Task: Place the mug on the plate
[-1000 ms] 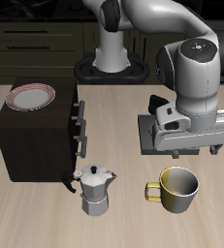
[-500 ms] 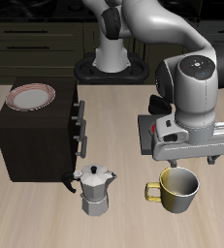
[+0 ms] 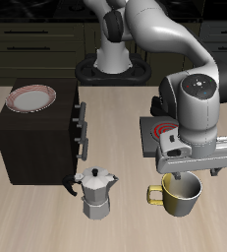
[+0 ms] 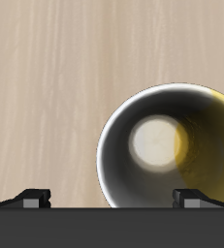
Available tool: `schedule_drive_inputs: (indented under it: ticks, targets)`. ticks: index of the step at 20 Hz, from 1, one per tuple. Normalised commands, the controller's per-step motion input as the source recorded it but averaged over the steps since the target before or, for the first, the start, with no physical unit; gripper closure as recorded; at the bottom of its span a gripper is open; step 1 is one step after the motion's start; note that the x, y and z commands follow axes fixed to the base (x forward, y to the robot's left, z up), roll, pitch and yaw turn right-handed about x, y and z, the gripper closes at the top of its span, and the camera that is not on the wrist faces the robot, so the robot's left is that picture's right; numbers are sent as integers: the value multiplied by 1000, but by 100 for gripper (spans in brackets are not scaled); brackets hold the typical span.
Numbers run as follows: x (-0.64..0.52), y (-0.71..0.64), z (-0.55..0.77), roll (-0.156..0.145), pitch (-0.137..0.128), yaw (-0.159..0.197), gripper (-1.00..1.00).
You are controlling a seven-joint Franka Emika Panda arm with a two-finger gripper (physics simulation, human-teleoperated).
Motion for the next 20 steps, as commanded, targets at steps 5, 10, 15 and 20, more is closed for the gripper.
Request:
schedule_drive_inputs:
  ticks: [5, 10, 15, 20]
  targets:
    - [36, -6, -281, 3, 46, 13, -100]
    - [50, -113, -239, -16, 25, 18, 100]
    - [-33, -64, 50, -7, -14, 8, 100]
    - [-197, -42, 292, 8, -68, 60, 100]
